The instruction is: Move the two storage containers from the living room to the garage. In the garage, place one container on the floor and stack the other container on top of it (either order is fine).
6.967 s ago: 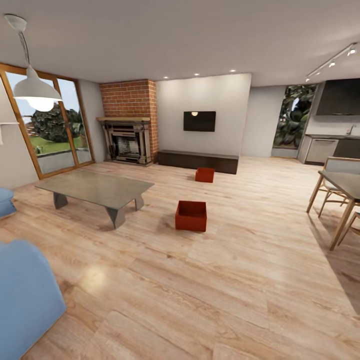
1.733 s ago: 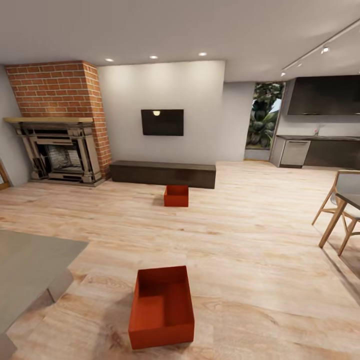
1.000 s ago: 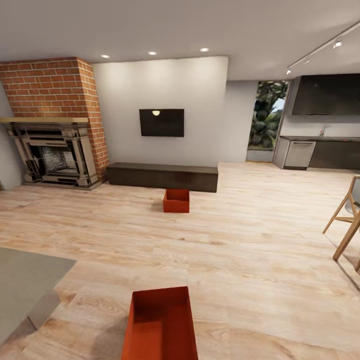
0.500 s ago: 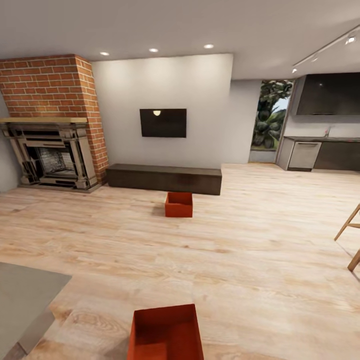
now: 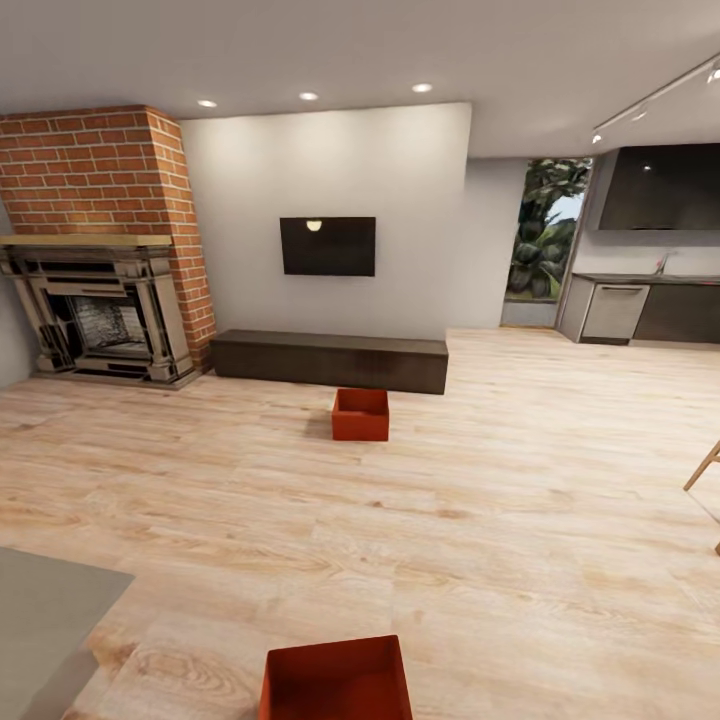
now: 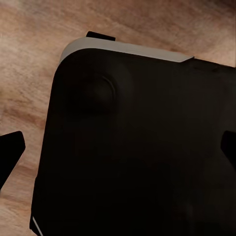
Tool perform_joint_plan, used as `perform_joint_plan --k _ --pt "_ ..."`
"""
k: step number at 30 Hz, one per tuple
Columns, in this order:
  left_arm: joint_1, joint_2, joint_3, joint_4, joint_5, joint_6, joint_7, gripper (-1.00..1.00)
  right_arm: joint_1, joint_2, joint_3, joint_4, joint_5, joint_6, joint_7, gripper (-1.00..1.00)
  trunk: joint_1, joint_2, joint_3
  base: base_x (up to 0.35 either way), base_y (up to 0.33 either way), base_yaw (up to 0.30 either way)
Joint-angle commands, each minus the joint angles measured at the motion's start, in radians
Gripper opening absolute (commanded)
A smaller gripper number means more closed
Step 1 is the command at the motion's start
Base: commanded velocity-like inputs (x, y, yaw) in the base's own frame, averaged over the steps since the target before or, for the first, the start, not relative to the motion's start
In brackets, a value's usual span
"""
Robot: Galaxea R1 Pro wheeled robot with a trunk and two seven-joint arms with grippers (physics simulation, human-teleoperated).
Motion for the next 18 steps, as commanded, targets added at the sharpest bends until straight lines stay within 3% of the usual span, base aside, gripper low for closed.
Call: perform_joint_plan --k 1,10,18 --pt "0.000 0.000 0.008 0.000 0.002 -0.002 0.001 1.00 -0.001 0.000 0.009 0.003 -0.008 -0.006 -0.001 1.00 0.000 -0.001 -0.001 0.012 0.002 0.000" --pt "0.000 0.000 0.010 0.000 0.009 -0.004 0.004 1.00 -0.001 0.000 0.010 0.003 -0.007 -0.006 -0.003 1.00 0.000 -0.001 -0.001 0.003 0.000 0.000" --pt "0.000 0.000 0.009 0.000 0.037 -0.005 0.008 1.00 -0.001 0.001 0.010 0.003 -0.006 -0.006 -0.003 1.00 0.000 -0.001 -0.001 0.000 0.000 0.010"
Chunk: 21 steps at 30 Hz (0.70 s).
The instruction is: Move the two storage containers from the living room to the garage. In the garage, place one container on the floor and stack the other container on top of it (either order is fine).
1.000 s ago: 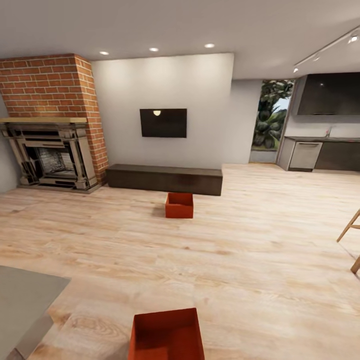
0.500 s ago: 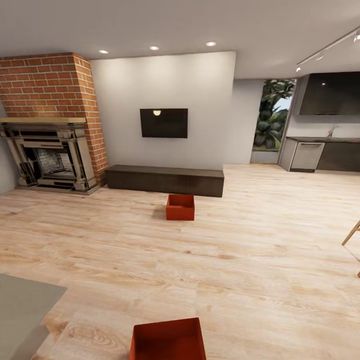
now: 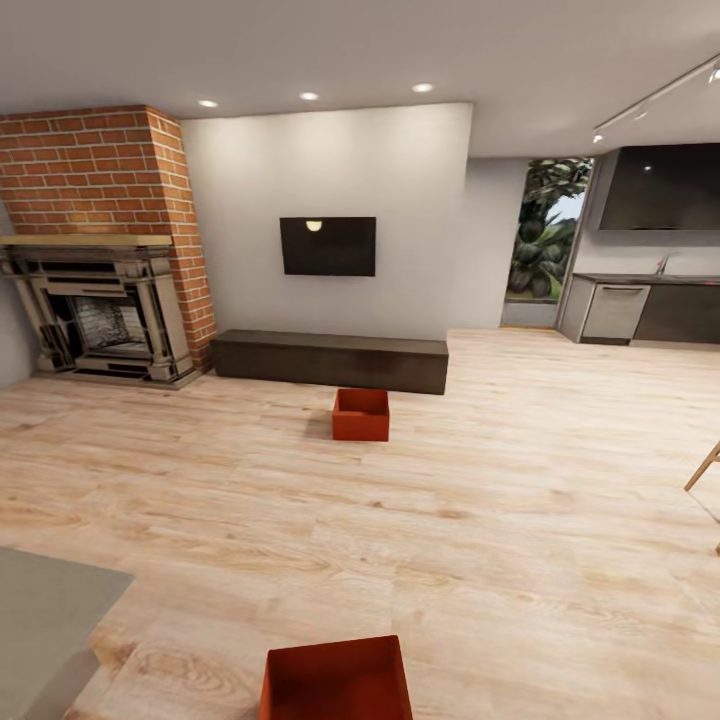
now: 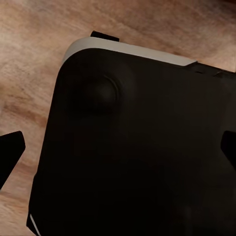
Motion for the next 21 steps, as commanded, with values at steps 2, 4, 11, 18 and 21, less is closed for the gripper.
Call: perform_joint_plan --k 2,4,11,18,21 --pt "0.000 0.000 0.007 0.000 0.003 -0.002 0.001 1.00 -0.001 0.000 0.009 0.003 -0.008 -0.006 0.000 1.00 0.000 -0.001 -0.001 0.000 0.000 0.143" --pt "0.000 0.000 0.006 0.000 0.006 -0.001 -0.001 1.00 -0.001 0.000 0.007 0.003 -0.009 -0.006 -0.001 1.00 0.000 -0.001 -0.001 0.000 0.000 0.224" --pt "0.000 0.000 0.006 0.000 0.006 -0.001 -0.001 1.00 -0.001 -0.002 0.007 0.003 -0.010 -0.006 0.000 1.00 0.000 -0.001 -0.001 0.000 0.000 0.156" --pt "0.000 -0.001 0.006 0.000 0.006 -0.002 -0.001 1.00 -0.001 0.000 0.007 0.003 -0.010 -0.006 -0.001 1.00 0.000 -0.001 -0.001 0.000 0.000 0.011" --pt "0.000 -0.002 0.008 0.000 0.006 -0.002 0.000 1.00 -0.001 0.000 0.007 0.003 -0.010 -0.006 -0.002 1.00 0.000 -0.001 -0.001 -0.040 -0.034 0.002"
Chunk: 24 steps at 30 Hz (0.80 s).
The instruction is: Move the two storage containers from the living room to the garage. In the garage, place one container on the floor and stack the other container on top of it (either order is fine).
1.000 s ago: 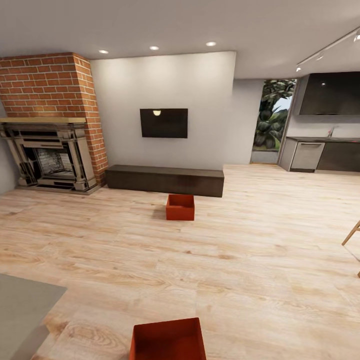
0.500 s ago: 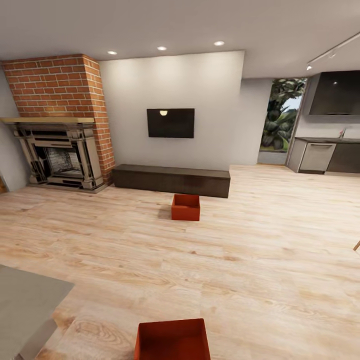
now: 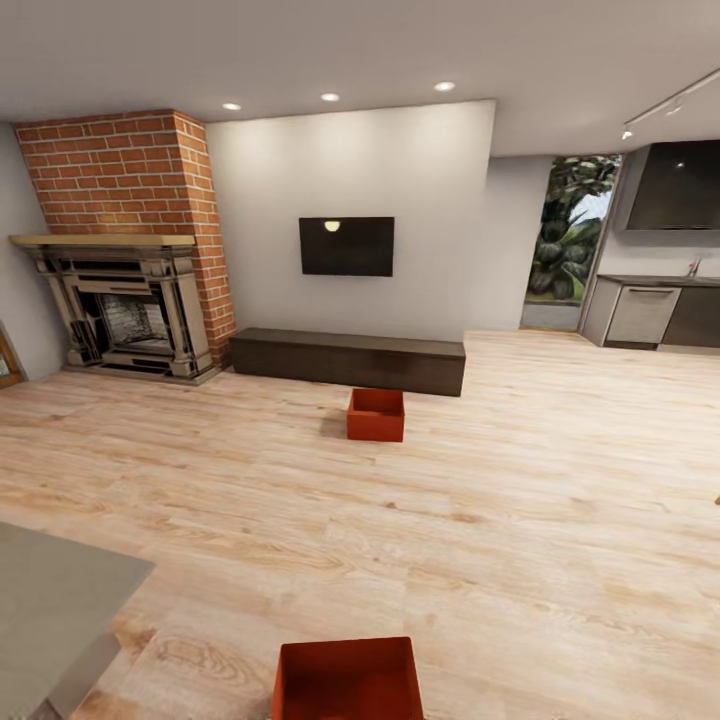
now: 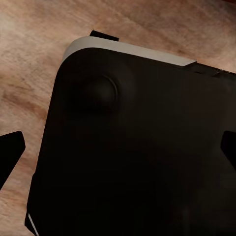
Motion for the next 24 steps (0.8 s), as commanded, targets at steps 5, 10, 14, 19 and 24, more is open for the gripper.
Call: perform_joint_plan --k 5,10,14,19,24 --pt "0.000 0.000 0.007 0.000 0.000 -0.002 0.003 1.00 -0.001 0.000 0.008 0.003 -0.009 -0.006 0.000 1.00 0.000 -0.001 -0.001 -0.071 -0.060 0.000" --pt "0.000 0.001 0.007 0.000 0.000 -0.002 0.003 1.00 -0.001 0.000 0.008 0.003 -0.009 -0.006 -0.001 1.00 0.000 -0.001 -0.001 -0.016 -0.013 0.000" --pt "0.000 0.001 0.006 0.000 0.000 -0.002 0.003 1.00 -0.001 0.001 0.010 0.003 -0.009 -0.006 -0.001 1.00 0.000 -0.001 -0.001 -0.001 -0.001 0.042" --pt "0.000 0.001 0.007 0.000 0.000 -0.002 0.003 1.00 -0.001 -0.001 0.009 0.003 -0.009 -0.006 0.002 1.00 0.000 -0.001 -0.001 0.000 0.000 0.141" --pt "0.000 0.001 0.006 0.000 -0.001 -0.002 0.003 1.00 -0.001 -0.001 0.008 0.003 -0.008 -0.006 0.002 1.00 0.000 -0.001 -0.001 0.000 0.000 0.020"
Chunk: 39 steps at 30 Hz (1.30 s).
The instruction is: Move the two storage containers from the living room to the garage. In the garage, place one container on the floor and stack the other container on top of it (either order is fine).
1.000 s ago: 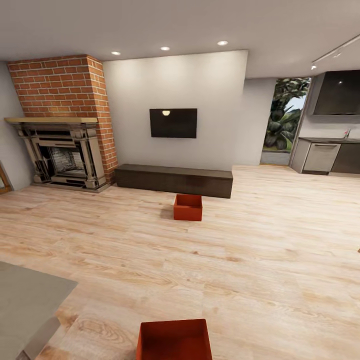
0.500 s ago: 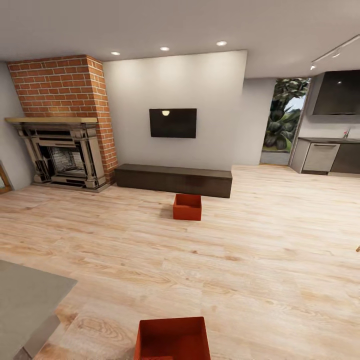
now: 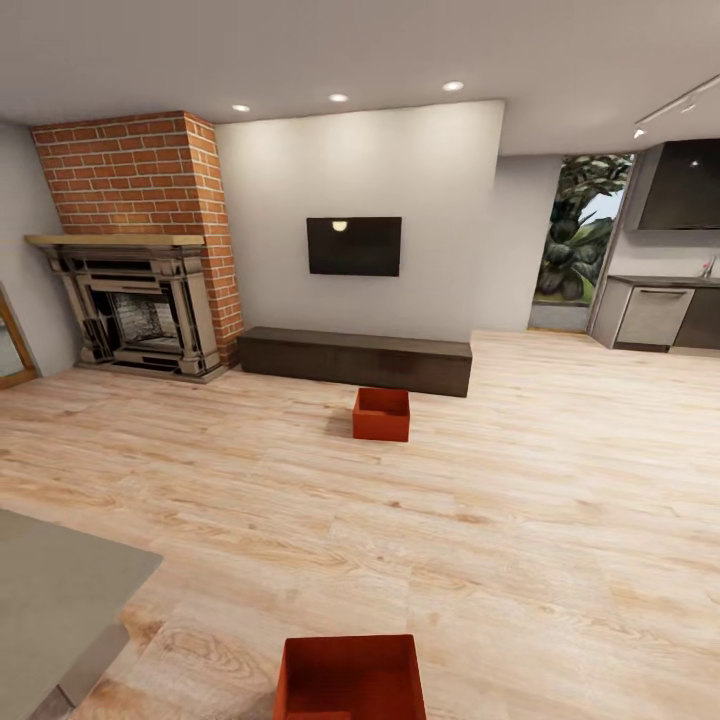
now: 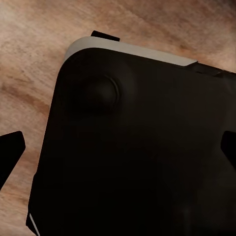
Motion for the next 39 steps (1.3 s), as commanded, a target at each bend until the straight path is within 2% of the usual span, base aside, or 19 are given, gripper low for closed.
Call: perform_joint_plan --k 1,20,26,39 --pt "0.000 0.000 0.008 0.000 -0.001 -0.003 0.001 1.00 -0.001 0.000 0.008 0.003 -0.009 -0.006 0.000 1.00 0.000 -0.001 -0.001 0.000 0.000 0.008" --pt "0.000 0.001 0.004 0.000 -0.002 -0.002 0.001 1.00 -0.001 0.003 0.013 0.002 -0.005 -0.005 -0.001 1.00 0.000 -0.001 -0.007 0.000 0.000 0.001" --pt "0.000 0.028 -0.001 -0.002 -0.010 -0.004 0.000 1.00 -0.001 0.002 0.012 0.002 -0.005 -0.005 0.006 1.00 0.000 -0.001 -0.017 0.000 0.000 0.000" --pt "0.000 0.035 -0.001 -0.002 -0.009 -0.004 0.000 1.00 -0.001 -0.001 0.012 0.002 -0.006 -0.005 0.012 1.00 0.000 -0.001 -0.038 0.000 0.000 0.000"
